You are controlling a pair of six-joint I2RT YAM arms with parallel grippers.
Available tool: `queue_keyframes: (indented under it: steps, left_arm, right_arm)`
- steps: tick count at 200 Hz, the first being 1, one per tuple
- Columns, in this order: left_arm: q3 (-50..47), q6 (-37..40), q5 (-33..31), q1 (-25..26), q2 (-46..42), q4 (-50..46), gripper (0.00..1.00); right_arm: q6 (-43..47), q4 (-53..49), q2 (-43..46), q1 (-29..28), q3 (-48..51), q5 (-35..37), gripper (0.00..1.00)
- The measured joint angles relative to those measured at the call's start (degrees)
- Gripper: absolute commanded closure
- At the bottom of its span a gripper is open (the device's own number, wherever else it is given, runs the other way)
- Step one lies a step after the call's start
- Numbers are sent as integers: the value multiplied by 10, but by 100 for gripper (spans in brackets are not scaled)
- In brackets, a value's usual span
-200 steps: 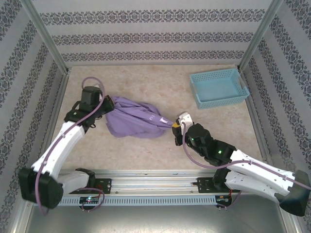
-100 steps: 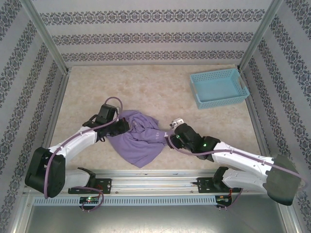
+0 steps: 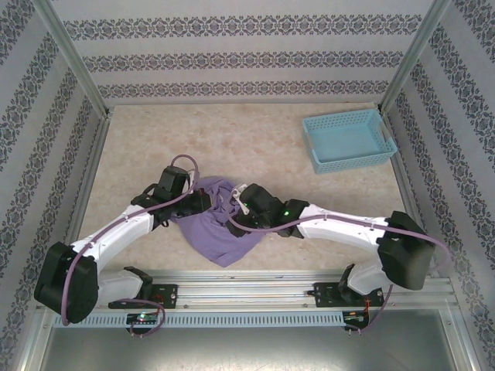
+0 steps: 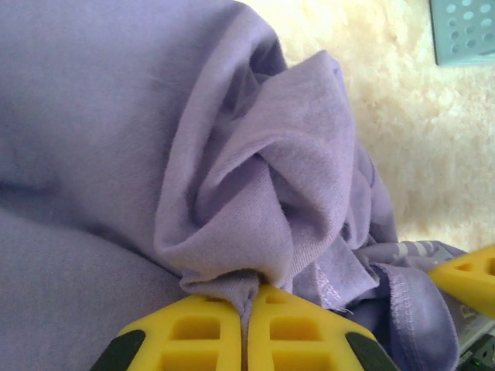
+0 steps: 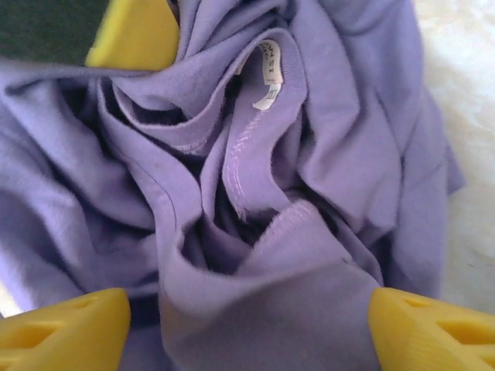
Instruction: Fold the inside-out t-shirt
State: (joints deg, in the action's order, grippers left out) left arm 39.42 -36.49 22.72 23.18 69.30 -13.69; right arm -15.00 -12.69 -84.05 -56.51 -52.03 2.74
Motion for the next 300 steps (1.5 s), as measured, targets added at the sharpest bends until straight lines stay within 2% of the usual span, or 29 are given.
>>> queue_keyframes:
  steps: [15, 36, 45, 70, 97, 106, 117, 130, 152, 182, 241, 264, 300]
  left_arm:
    - [2, 2, 0, 3, -5, 0, 98]
    - [3, 7, -3, 5, -17, 0, 94]
    - [5, 12, -9, 5, -23, -7, 93]
    - [30, 33, -38, 4, -34, -42, 92]
    - [86, 62, -63, 0, -40, -81, 91]
    - [105, 66, -75, -1, -42, -91, 86]
    - [135, 65, -109, -1, -43, -122, 72]
    - [161, 61, -149, 2, -43, -153, 62]
    - [185, 56, -222, 60, -41, -204, 50]
    - [201, 34, -268, 151, -18, -252, 40]
    - [198, -2, -262, 223, 61, -223, 35]
    - [198, -9, -259, 226, 101, -209, 31]
    - [198, -23, -243, 226, 102, -165, 32]
  right_arm:
    - [-6, 0, -24, 0, -12, -3, 51]
    - [-2, -9, -48, 0, -37, 0, 89]
    - [0, -15, -50, 0, -46, 10, 100]
    - [0, -35, -27, 7, -57, 39, 100]
    - [-1, -58, 69, 44, -57, 49, 100]
    - [-3, -55, 113, 61, -57, 39, 100]
    - [-8, -56, 161, 81, -55, 30, 100]
    - [-18, -43, 206, 99, -44, 20, 100]
    - [-38, -4, 244, 97, 14, -5, 100]
    - [-61, 13, 235, 71, 92, -7, 100]
    - [-88, 32, 270, 61, 139, -2, 100]
    - [-91, 40, 301, 60, 150, -1, 100]
    - [-88, 51, 310, 56, 159, -1, 100]
